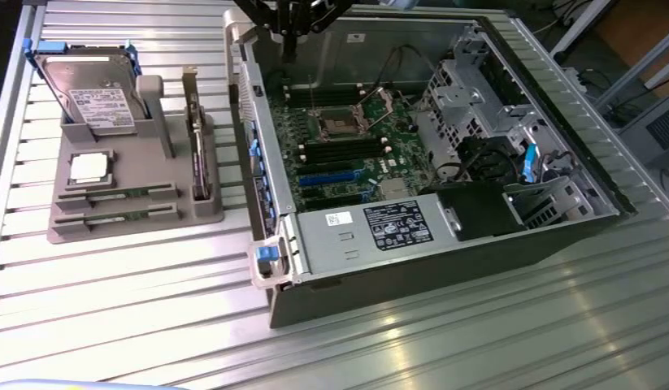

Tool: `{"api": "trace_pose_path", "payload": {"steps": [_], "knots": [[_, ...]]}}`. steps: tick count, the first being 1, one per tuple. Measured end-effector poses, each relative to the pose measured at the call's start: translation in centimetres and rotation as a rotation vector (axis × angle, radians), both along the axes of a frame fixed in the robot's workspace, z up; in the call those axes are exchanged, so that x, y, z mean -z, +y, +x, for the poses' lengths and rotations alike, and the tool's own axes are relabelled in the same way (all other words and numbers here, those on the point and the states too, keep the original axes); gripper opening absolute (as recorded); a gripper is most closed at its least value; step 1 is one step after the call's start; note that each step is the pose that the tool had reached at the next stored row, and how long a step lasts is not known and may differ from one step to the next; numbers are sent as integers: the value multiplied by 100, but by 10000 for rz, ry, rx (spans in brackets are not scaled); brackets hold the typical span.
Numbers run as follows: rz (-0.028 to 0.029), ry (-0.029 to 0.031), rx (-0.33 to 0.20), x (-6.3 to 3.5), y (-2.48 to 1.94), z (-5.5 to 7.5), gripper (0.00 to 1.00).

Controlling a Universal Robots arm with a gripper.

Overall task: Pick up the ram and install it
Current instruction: 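Reach for the ram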

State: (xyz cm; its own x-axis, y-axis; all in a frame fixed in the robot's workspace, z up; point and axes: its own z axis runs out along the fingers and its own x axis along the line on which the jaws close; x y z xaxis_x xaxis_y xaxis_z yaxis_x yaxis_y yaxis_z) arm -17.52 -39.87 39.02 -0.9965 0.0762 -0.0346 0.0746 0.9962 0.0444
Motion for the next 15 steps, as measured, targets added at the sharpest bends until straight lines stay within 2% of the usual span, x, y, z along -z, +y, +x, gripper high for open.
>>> {"api": "trace_pose_path", "payload": {"steps": [15], "knots": [[-22,-1,0,0,0,-143,10]]}}
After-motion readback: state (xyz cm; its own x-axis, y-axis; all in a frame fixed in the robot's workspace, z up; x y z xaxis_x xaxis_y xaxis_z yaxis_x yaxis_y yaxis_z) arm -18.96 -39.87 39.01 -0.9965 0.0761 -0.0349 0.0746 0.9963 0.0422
